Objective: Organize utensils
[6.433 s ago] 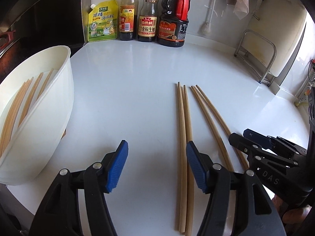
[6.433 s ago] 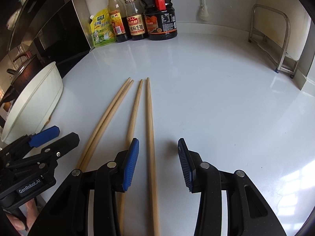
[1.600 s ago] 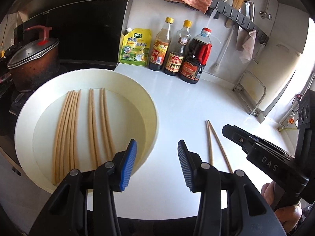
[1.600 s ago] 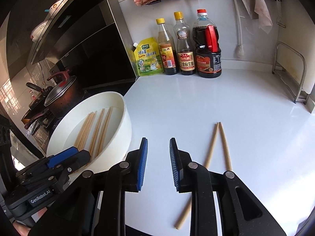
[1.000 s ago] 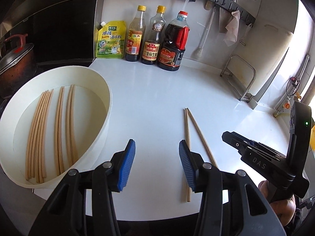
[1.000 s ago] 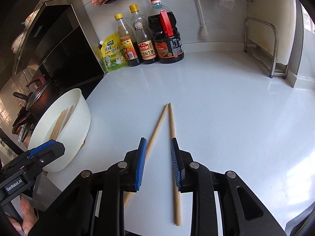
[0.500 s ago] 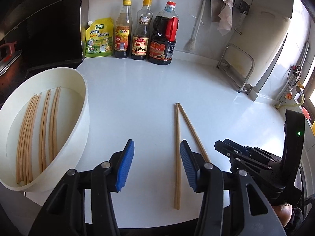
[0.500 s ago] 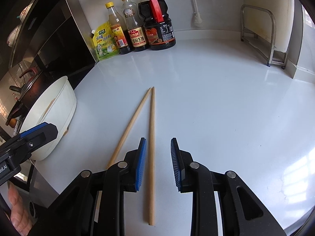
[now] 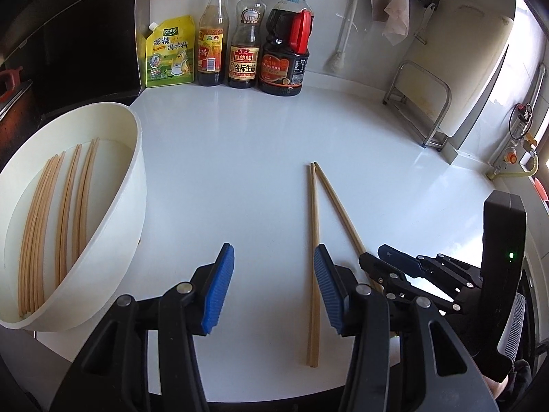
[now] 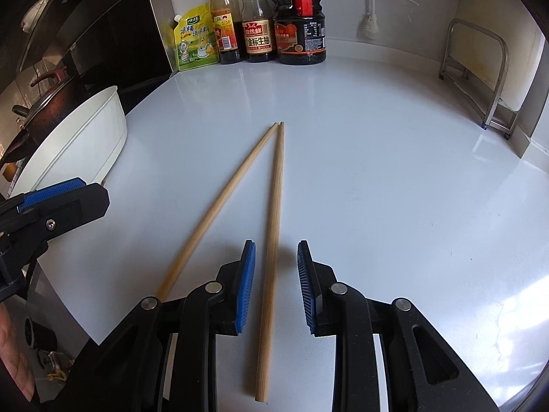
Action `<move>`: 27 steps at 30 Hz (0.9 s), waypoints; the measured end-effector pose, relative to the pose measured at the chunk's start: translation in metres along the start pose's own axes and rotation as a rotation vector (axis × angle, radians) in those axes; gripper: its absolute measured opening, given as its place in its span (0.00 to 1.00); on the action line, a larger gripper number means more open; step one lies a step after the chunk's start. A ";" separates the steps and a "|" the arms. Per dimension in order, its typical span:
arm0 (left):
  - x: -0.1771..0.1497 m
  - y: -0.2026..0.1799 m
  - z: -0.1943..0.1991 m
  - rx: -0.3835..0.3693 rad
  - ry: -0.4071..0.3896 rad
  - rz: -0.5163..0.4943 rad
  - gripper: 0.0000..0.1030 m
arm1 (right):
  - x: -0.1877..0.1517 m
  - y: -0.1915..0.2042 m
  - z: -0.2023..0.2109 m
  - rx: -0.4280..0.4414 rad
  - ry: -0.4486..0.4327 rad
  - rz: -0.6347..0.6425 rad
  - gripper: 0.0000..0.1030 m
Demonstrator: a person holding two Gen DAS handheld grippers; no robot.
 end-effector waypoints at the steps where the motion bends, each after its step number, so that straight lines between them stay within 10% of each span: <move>1: -0.001 0.000 -0.002 0.002 0.006 0.001 0.46 | -0.001 0.000 -0.002 -0.005 0.001 0.005 0.24; 6: -0.004 -0.002 -0.010 0.006 0.023 0.004 0.46 | -0.002 0.002 -0.002 -0.046 -0.006 0.046 0.06; 27: -0.011 -0.033 -0.048 0.039 0.053 -0.028 0.61 | -0.011 -0.055 0.025 -0.077 -0.050 -0.106 0.06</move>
Point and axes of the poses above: each gripper's, at about its wrist camera, not at the fingertips, and z roughly against the way its jaws point, y to its left, x to its top, the point moved 5 cm from there along -z, roughly the way its jaws point, and after that the axes turned 9 degrees about x, right-handed, at the moved point
